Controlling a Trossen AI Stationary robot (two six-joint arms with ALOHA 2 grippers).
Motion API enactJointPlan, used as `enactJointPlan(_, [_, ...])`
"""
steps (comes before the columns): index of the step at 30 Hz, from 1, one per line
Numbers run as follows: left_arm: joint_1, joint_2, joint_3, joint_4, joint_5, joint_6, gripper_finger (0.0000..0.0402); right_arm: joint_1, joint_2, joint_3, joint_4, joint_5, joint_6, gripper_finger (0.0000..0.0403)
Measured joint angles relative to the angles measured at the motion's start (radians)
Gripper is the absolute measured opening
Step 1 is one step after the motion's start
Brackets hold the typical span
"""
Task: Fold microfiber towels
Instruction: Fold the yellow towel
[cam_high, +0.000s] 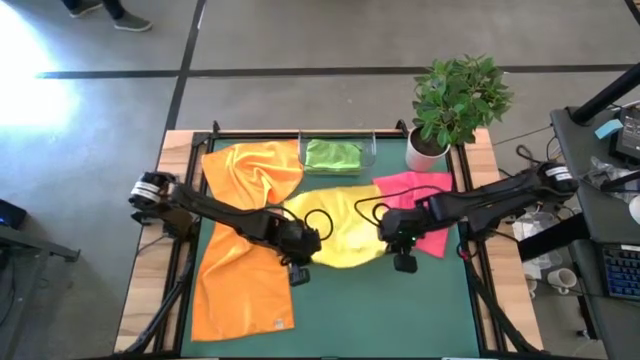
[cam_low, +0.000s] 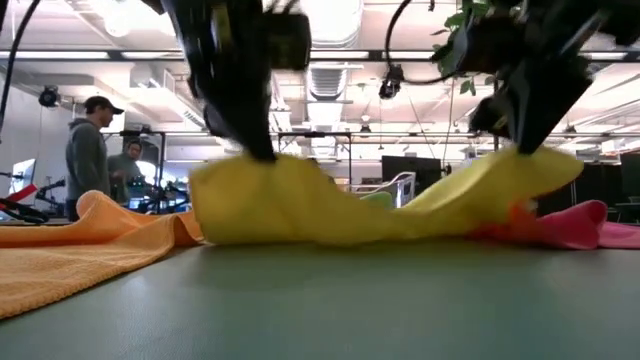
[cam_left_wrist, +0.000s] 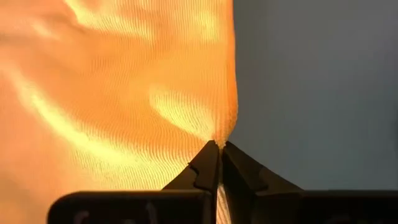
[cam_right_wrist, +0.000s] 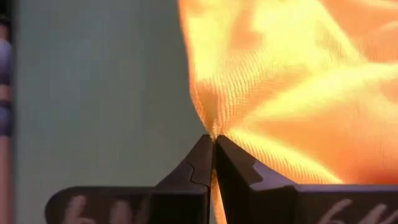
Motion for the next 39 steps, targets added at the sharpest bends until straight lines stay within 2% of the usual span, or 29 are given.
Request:
enactJointPlan(5, [-0.025,-0.050,0.015,0.001,0.083,-0.008,0.0000,0.100,-0.070,0.000,0.007,0.002,0.201,0.0008])
enactJointPlan(11, [-0.058,-0.085,0.014,-0.028,0.144,-0.009,0.0000,0.208,-0.068,0.000,0.043,0.028,0.395,0.0008])
enactJointPlan(19, [-0.119,-0.115,0.011,-0.071,0.223,-0.060,0.0000,0.332,0.044,0.000,0.221,0.021,0.633,0.0008])
enactJointPlan(23, [-0.162,-0.111,-0.001,-0.067,0.226,-0.074,0.0000,0.408,0.121,0.000,0.340,0.036,0.725,0.0008])
enactJointPlan(28, [-0.218,-0.084,-0.009,-0.056,0.225,-0.164,0.0000,0.481,0.222,0.000,0.514,0.043,0.838,0.0008])
enactJointPlan(32, [-0.266,-0.063,-0.010,-0.014,0.231,-0.202,0.0000,0.522,0.310,0.031,0.604,0.045,0.880,0.0008])
enactJointPlan(36, [-0.297,-0.053,-0.008,0.013,0.239,-0.242,0.0000,0.543,0.390,0.131,0.558,0.039,0.847,0.0008])
enactJointPlan(39, [-0.304,-0.052,-0.010,0.009,0.241,-0.242,0.0000,0.544,0.435,0.223,0.448,0.039,0.781,0.0008])
